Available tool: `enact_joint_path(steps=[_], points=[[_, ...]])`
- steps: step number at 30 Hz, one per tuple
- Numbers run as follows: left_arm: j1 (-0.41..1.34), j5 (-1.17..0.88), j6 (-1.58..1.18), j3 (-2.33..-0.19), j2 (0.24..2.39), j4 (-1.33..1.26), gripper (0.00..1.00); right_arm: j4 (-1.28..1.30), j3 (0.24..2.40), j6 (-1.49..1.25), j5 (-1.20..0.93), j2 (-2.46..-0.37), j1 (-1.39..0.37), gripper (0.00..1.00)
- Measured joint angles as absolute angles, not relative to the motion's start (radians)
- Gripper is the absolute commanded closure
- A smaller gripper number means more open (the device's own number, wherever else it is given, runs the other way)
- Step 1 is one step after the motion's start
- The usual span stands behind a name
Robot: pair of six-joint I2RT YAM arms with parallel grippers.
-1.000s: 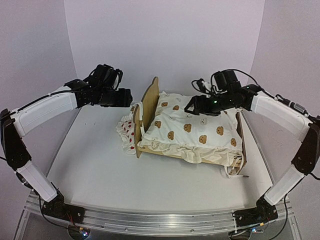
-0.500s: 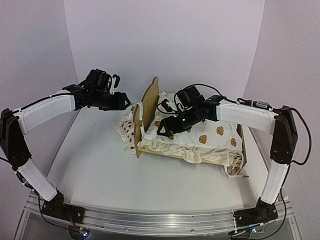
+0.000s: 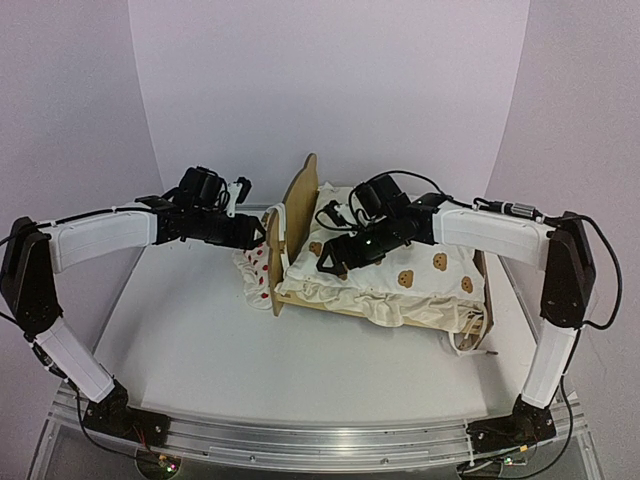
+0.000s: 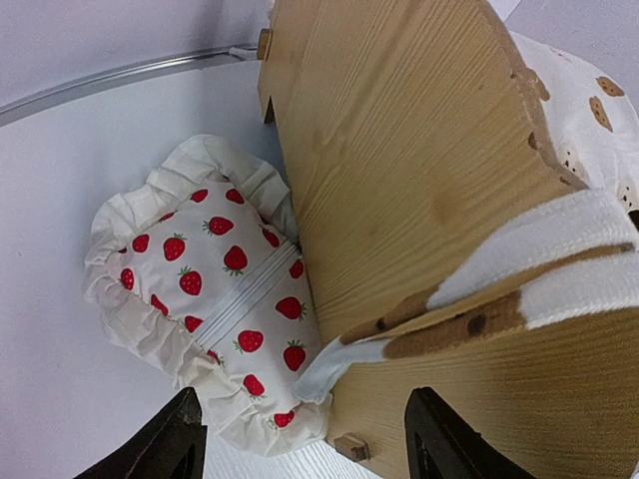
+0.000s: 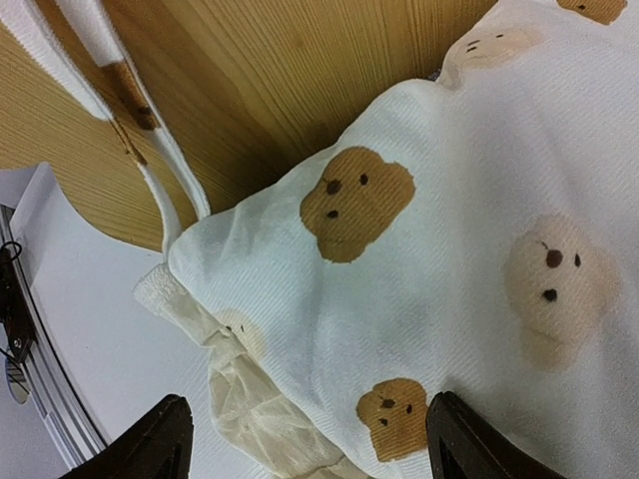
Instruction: Set up the pet bed
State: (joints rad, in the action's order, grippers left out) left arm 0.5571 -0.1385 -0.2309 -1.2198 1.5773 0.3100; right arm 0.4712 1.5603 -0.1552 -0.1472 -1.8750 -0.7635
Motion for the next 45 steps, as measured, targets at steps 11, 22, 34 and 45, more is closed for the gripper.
enact_joint_path(steps=[11, 22, 34, 45], points=[[0.557, -0.189, -0.205, -1.243, 1.639, 0.204, 0.91, 0.471, 1.525, -0.162, -0.161, -1.836, -0.764, 0.2], [0.6, -0.177, -0.228, -1.276, 1.607, 0.279, 1.0, 0.47, 1.482, -0.177, -0.16, -1.808, -0.763, 0.3], [0.789, -0.1, -0.389, -1.03, 1.207, 0.466, 0.99, 0.469, 1.465, -0.186, -0.158, -1.756, -0.764, 0.32], [0.793, -0.137, -0.517, -0.861, 0.992, 0.605, 0.05, 0.469, 1.47, -0.246, -0.162, -1.771, -0.771, 0.3]])
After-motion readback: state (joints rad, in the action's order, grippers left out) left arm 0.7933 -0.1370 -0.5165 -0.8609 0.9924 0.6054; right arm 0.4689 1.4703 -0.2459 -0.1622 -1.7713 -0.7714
